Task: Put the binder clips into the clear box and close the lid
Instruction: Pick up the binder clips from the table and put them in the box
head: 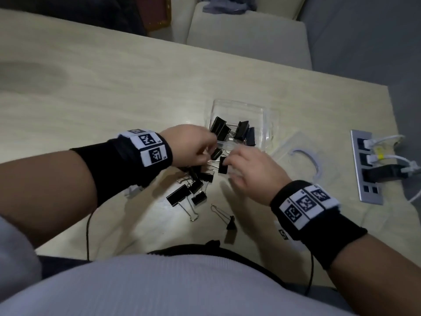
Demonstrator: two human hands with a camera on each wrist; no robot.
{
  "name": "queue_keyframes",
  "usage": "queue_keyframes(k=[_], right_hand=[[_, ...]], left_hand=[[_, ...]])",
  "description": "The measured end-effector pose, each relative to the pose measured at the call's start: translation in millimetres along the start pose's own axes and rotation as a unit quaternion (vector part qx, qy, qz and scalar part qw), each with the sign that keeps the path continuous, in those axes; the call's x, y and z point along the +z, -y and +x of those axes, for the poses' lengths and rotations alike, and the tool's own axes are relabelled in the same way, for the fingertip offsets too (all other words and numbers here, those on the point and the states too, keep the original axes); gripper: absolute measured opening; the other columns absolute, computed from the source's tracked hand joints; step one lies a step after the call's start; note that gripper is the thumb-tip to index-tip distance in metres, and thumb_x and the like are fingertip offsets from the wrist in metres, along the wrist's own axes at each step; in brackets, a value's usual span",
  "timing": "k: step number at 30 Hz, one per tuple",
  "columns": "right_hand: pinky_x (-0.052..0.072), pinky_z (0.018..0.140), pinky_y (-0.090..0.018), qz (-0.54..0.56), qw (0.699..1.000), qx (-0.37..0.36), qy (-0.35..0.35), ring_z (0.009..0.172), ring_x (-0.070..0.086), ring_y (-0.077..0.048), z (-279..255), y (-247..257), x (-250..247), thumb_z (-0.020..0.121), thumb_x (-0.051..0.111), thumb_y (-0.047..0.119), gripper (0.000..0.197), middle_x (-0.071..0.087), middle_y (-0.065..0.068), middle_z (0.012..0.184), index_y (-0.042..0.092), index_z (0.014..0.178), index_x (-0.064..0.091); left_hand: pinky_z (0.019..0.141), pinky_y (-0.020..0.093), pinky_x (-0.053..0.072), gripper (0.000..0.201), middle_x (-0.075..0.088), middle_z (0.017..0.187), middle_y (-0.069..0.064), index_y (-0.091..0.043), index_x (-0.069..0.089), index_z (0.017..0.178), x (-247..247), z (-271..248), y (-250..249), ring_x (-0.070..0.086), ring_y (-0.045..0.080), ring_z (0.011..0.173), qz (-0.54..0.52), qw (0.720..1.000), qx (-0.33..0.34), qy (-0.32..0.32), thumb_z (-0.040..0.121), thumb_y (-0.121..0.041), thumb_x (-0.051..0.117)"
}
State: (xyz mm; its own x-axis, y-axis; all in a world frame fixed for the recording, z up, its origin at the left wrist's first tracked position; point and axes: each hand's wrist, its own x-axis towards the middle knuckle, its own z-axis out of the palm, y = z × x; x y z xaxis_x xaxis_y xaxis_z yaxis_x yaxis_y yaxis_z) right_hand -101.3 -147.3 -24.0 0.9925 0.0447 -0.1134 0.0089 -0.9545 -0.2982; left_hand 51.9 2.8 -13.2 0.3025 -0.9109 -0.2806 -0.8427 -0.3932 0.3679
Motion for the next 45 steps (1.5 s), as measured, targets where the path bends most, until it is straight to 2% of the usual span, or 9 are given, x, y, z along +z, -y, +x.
queue_keyframes(k=[4,7,14,18,22,27,32,39,45], right_hand=[[0.034,0.103,-0.043,-0.016,0.992,0.055,0.112,0.125,0.041,-0.025,-9,13,19,0.086,0.052,0.029,0.036,0.04,0.001,0.145,0.025,0.121,0.058],[0.032,0.104,-0.042,-0.02,0.992,0.077,0.099,0.126,0.039,-0.025,-15,14,21,0.086,0.052,0.028,0.035,0.037,0.0,0.147,0.022,0.121,0.056],[0.039,0.096,-0.037,0.023,0.993,0.017,0.114,0.107,0.047,-0.016,-23,17,12,0.086,0.052,0.045,0.033,0.052,0.005,0.116,0.027,0.114,0.056],[0.045,0.086,-0.033,-0.009,0.978,-0.023,0.209,0.097,0.052,-0.015,-32,18,9,0.072,0.057,0.069,0.061,0.052,0.006,0.112,0.029,0.117,0.051],[0.049,0.079,-0.033,0.028,0.972,0.037,0.233,0.092,0.057,-0.018,-35,12,10,0.075,0.059,0.065,0.057,0.052,0.005,0.108,0.027,0.117,0.051],[0.049,0.082,-0.036,0.069,0.979,0.09,0.168,0.088,0.056,-0.015,-28,2,8,0.085,0.051,0.059,0.044,0.046,0.009,0.098,0.026,0.113,0.053],[0.051,0.077,-0.034,0.024,0.973,0.069,0.218,0.093,0.057,-0.019,-36,3,11,0.077,0.064,0.053,0.05,0.048,0.004,0.111,0.027,0.117,0.05],[0.048,0.076,-0.034,0.164,0.971,0.163,0.055,0.085,0.057,-0.017,-38,-8,3,0.087,0.057,0.035,0.018,0.059,0.001,0.095,0.02,0.098,0.056],[0.052,0.065,-0.021,0.257,0.921,0.276,-0.102,0.079,0.061,-0.012,-20,-28,-23,0.092,0.056,0.024,0.022,0.059,0.004,0.094,0.024,0.111,0.045]], left_hand=[[0.063,0.028,0.042,0.033,0.064,0.088,-0.008,-0.027,0.058,0.095,1,-20,0,0.057,0.015,0.079,0.075,0.969,-0.018,0.235,0.073,-0.047,0.073],[0.064,0.03,0.04,0.059,0.065,0.099,-0.006,-0.025,0.05,0.11,11,-28,-1,0.055,0.017,0.081,0.155,0.942,-0.031,0.296,0.066,-0.053,0.078],[0.059,0.032,0.04,0.043,0.065,0.091,0.002,-0.024,0.047,0.112,29,-30,-8,0.06,0.027,0.078,0.157,0.973,-0.059,0.16,0.077,-0.04,0.068],[0.058,0.031,0.038,0.036,0.064,0.095,0.005,-0.02,0.047,0.112,31,-28,-15,0.062,0.029,0.082,0.163,0.975,-0.099,0.11,0.083,-0.036,0.06],[0.057,0.03,0.038,0.055,0.059,0.102,0.004,-0.024,0.041,0.115,39,-34,-15,0.062,0.027,0.081,0.148,0.979,-0.094,0.104,0.072,-0.046,0.067],[0.062,0.032,0.047,0.038,0.058,0.104,0.006,-0.031,0.043,0.12,34,-29,-13,0.063,0.03,0.084,0.135,0.982,-0.07,0.109,0.084,-0.037,0.055],[0.062,0.032,0.044,0.035,0.057,0.107,0.008,-0.027,0.046,0.12,30,-29,-16,0.064,0.032,0.086,0.163,0.975,-0.055,0.138,0.087,-0.037,0.052],[0.069,0.029,0.044,0.056,0.057,0.088,-0.006,-0.024,0.051,0.113,-5,-19,-22,0.053,0.018,0.079,0.078,0.98,-0.073,0.166,0.068,-0.048,0.077],[0.07,0.031,0.046,0.052,0.062,0.098,0.0,-0.021,0.049,0.122,-45,25,-20,0.054,0.02,0.082,0.006,0.993,-0.114,0.013,0.076,-0.033,0.072]])
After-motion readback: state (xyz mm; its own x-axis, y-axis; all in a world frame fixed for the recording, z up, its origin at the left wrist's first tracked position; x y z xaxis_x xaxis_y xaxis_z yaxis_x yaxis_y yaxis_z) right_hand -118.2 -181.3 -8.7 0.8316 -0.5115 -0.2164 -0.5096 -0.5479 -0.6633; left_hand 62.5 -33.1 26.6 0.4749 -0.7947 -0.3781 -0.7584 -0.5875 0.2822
